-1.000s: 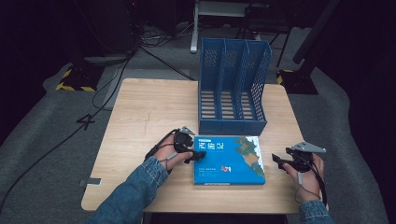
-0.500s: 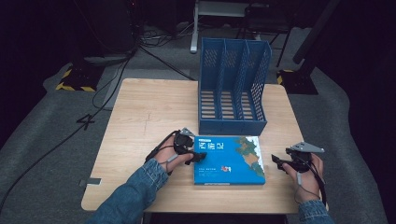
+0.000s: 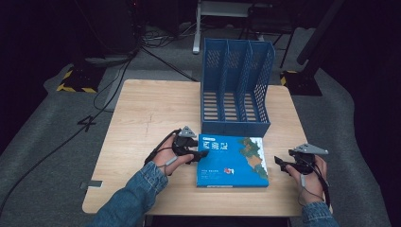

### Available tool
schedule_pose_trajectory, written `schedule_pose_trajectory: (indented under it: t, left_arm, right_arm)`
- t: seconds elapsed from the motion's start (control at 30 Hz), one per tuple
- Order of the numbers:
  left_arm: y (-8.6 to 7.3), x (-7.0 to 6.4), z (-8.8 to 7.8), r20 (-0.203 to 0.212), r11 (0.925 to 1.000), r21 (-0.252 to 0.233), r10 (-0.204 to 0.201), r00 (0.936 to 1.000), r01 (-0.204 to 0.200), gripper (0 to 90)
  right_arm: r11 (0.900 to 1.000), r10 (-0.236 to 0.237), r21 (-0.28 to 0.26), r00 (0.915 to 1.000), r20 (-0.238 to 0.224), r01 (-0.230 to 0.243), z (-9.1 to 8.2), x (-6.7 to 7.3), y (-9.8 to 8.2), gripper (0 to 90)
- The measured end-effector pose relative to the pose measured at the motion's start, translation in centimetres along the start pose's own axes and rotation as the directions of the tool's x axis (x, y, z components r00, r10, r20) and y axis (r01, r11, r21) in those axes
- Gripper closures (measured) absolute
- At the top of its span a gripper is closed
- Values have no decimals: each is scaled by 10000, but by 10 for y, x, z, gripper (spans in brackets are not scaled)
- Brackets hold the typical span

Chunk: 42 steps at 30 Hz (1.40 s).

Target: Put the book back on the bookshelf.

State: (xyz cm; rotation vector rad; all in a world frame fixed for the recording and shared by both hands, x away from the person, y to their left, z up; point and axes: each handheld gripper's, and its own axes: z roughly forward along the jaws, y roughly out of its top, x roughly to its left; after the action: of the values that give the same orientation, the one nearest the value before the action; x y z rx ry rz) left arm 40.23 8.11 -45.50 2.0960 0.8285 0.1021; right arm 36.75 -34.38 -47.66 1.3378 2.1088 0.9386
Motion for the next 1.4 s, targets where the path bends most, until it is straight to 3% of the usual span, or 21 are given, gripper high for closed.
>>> schedule_pose_trajectory:
  t: [0.07, 0.13, 0.23, 0.33, 0.43, 0.5, 0.57, 0.63, 0.73, 0.77, 0.9, 0.97, 1.07, 1.13, 1.17, 1.2, 1.27, 1.33, 1.4]
  left_arm:
    - [0, -1, 0, -61, 9997, 2, 258, 9996, -258, 412]
    - [0, -1, 0, -32, 9997, -24, 225, 9997, -225, 414]
    - [-6, 1, 10, 369, 9986, -525, 29, 9993, -10, 413]
    - [-13, 6, 21, 459, 9979, -621, 224, 9987, -195, 384]
    - [-17, 13, 23, 831, 9937, -1065, -253, 9962, 341, 392]
    - [-15, 12, 18, 1069, 9896, -1339, -385, 9935, 527, 469]
    - [-13, 9, 15, 1450, 9828, -1667, -549, 9879, 791, 510]
    - [-13, 6, 15, 1557, 9804, -1795, -530, 9864, 810, 526]
    - [-15, 7, 17, 1319, 9837, -1661, -472, 9901, 690, 576]
    - [-17, 9, 17, 1321, 9879, -1339, -606, 9894, 784, 576]
    - [-20, 11, 15, 1658, 9913, -619, -1042, 9806, 1158, 607]
    - [-21, 11, 16, 1682, 9921, -415, -1095, 9797, 1181, 595]
    - [-23, 11, 17, 1824, 9910, -185, -1272, 9750, 1328, 583]
    - [-26, 11, 19, 1985, 9885, 189, -1505, 9685, 1497, 549]
    - [-28, 11, 21, 2094, 9907, 134, -1350, 9685, 1352, 538]
    - [-29, 9, 21, 2096, 9948, 30, -999, 9727, 1015, 535]
    - [-29, 7, 21, 2002, 9967, 19, -793, 9765, 806, 531]
    - [-29, 6, 21, 1971, 9975, 13, -693, 9779, 704, 537]
    - [-28, 4, 21, 2084, 9961, 73, -876, 9741, 880, 575]
  right_arm:
    - [10000, -23, -22, 10000, -21, 23, 0, 0, 0, 295]
    - [10000, -21, 11, 10000, -44, 21, 1, 1, 0, 295]
    - [10000, -24, 25, 10000, -59, 24, 1, 2, 0, 295]
    - [10000, -55, 67, 10000, -76, 55, 2, 2, 0, 295]
    - [9999, -110, 70, 9999, -94, 110, 3, 2, 0, 295]
    - [9999, -107, 76, 9999, -97, 108, 3, 2, 0, 295]
    - [9999, -115, 80, 9999, -106, 116, 3, 2, 0, 295]
    - [9999, -123, 62, 9999, -106, 123, 3, 2, 0, 294]
    - [9999, -123, 18, 9998, -136, 123, 2, 3, 0, 293]
    - [9999, -123, 18, 9998, -136, 123, 2, 3, 0, 293]
    - [9998, -174, -53, 9997, -156, 174, 0, 4, 0, 291]
    - [9998, -183, -66, 9997, -168, 182, 0, 3, 0, 290]
    - [9998, -182, -57, 9997, -188, 181, 0, 4, 0, 290]
    - [9997, -227, -100, 9995, -214, 225, 1, 6, 1, 289]
    - [9997, -230, -86, 9995, -224, 228, 0, 6, 1, 289]
    - [9996, -260, -105, 9994, -246, 257, 0, 7, 2, 288]
    - [9993, -341, -169, 9990, -278, 336, 0, 10, 3, 285]
    - [9987, -424, -286, 9987, -300, 416, -1, 12, 5, 279]
    - [9974, -566, -458, 9979, -321, 551, -2, 15, 7, 267]
